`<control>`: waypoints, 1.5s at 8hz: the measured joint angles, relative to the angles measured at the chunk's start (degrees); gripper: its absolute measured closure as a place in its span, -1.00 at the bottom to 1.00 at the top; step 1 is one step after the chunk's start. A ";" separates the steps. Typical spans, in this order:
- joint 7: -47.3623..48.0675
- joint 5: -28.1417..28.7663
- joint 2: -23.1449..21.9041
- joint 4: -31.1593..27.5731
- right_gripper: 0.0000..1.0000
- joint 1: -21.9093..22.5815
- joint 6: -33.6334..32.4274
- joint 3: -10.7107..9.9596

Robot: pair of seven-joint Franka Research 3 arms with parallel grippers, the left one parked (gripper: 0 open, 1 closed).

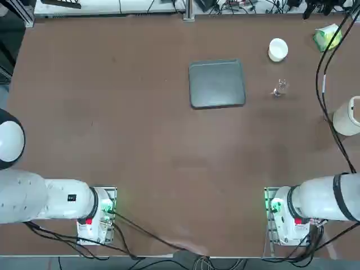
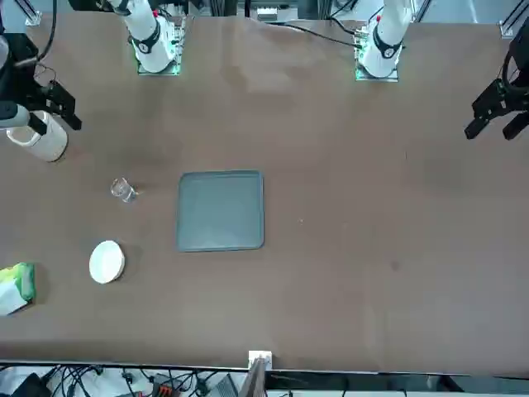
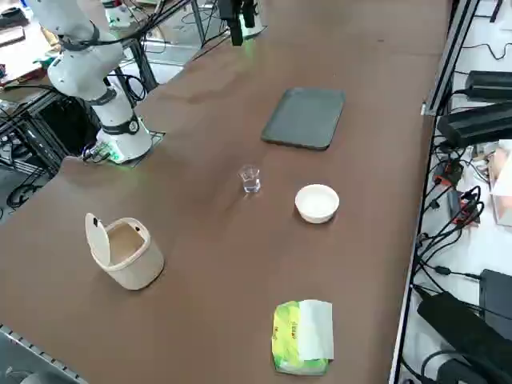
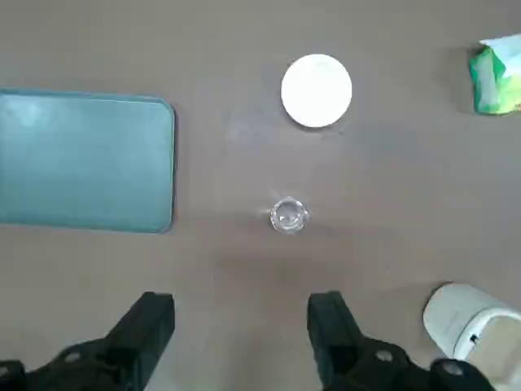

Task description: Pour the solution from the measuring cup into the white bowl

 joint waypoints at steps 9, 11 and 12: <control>22.17 -12.22 3.63 -2.02 -1.00 5.72 -1.94 1.36; 36.88 -16.96 5.34 -7.86 -1.00 10.35 0.15 1.67; 44.38 -17.78 5.64 -10.35 -1.00 11.42 1.85 1.71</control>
